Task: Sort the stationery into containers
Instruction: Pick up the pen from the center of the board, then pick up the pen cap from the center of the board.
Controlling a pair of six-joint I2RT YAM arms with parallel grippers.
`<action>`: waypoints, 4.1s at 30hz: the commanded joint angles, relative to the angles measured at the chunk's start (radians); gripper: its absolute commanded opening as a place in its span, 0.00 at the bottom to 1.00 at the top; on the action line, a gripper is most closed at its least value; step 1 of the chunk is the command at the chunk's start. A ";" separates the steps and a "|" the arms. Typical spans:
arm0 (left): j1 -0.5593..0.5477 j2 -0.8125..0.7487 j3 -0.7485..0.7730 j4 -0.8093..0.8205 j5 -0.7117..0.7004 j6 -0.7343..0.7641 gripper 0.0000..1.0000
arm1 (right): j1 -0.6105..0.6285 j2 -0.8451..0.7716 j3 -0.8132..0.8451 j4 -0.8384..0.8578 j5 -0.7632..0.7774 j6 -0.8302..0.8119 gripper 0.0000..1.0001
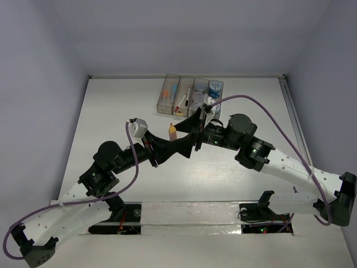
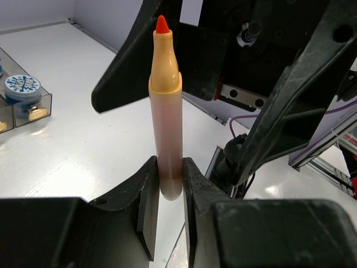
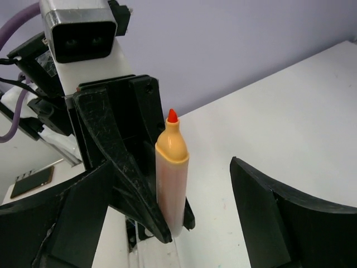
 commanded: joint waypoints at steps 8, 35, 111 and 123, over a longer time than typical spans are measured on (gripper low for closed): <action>-0.003 -0.013 -0.010 0.050 0.034 -0.010 0.00 | -0.018 -0.011 0.028 0.076 -0.023 0.009 0.75; -0.003 -0.007 -0.045 0.165 0.037 -0.056 0.29 | -0.037 0.026 -0.067 0.262 -0.054 0.136 0.00; 0.044 0.034 0.130 -0.286 -0.459 0.290 0.00 | -0.078 0.897 0.224 -0.152 0.305 0.176 0.76; 0.044 0.031 0.131 -0.287 -0.469 0.291 0.00 | -0.020 1.012 0.474 -0.506 0.507 -0.028 0.69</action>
